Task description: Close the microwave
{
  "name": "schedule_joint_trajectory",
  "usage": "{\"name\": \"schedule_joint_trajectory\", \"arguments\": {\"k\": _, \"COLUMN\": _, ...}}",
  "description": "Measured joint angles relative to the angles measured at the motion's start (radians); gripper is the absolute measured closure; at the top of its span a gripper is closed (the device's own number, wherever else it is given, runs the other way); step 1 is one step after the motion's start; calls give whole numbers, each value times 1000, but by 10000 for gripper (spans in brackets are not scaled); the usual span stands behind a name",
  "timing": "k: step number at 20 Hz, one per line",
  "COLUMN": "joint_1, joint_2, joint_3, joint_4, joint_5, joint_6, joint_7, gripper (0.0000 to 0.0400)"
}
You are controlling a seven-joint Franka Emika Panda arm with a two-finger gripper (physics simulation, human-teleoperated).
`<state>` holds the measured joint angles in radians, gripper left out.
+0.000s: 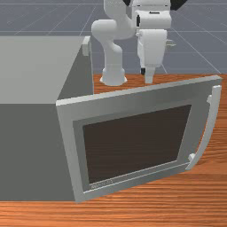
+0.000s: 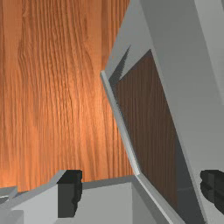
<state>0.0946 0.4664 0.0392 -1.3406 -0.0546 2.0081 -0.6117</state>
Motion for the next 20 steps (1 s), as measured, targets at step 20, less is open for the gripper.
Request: {"name": "schedule_joint_trajectory", "arguments": {"k": 20, "joint_1": 45, "joint_2": -14, "joint_3": -3, "joint_4": -44, "joint_5": -43, "joint_6": 159, "joint_7": 72, "gripper": 0}}
